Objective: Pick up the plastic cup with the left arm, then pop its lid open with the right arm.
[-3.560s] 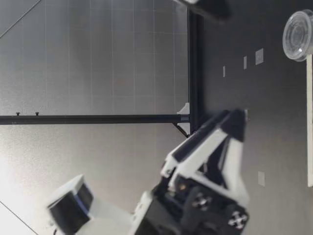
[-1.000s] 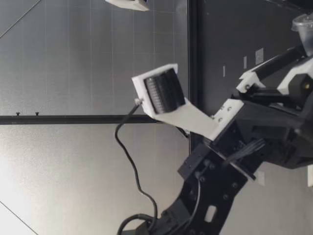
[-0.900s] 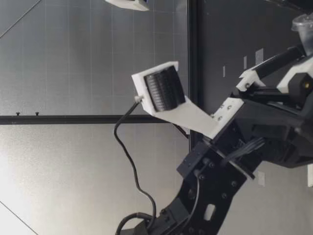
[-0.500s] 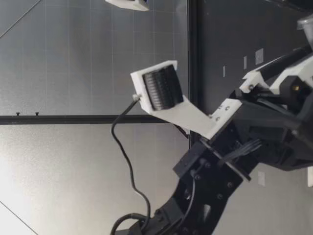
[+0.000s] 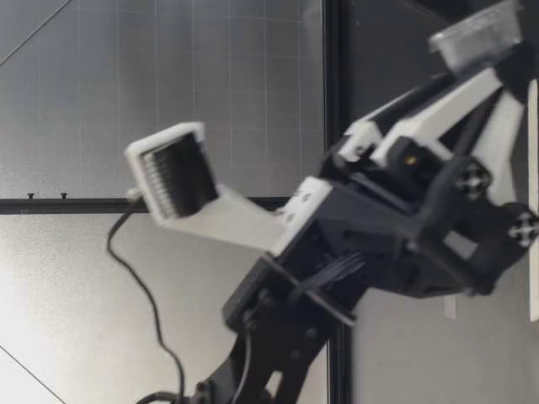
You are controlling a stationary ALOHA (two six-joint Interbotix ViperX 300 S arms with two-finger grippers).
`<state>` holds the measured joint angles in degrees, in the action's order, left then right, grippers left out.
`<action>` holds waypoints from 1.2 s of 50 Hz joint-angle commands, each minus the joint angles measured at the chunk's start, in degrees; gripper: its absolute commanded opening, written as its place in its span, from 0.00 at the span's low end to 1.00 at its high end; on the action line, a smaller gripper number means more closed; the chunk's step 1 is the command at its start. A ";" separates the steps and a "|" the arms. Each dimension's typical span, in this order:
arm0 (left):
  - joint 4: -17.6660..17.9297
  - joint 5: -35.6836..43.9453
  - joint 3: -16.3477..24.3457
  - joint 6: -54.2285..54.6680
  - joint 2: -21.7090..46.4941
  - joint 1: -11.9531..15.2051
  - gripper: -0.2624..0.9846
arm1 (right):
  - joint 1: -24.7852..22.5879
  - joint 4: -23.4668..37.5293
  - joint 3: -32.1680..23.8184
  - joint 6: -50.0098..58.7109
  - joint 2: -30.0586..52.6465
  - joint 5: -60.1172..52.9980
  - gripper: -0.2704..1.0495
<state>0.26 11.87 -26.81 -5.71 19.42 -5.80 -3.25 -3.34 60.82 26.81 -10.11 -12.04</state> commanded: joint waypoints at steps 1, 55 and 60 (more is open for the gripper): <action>0.00 2.02 -0.79 -0.09 -3.16 0.26 0.22 | 0.44 -0.44 0.88 1.58 -4.57 -1.93 0.14; 8.88 51.94 -16.26 -4.31 -10.02 0.79 0.21 | 3.08 -2.46 2.37 40.52 2.02 -51.42 0.69; 8.88 51.94 -16.00 -4.39 -9.67 0.79 0.21 | 3.08 -1.14 1.23 40.61 1.76 -50.45 0.69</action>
<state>9.23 63.28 -43.86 -10.11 10.90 -4.83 -0.70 -5.36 63.63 67.50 -7.12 -62.67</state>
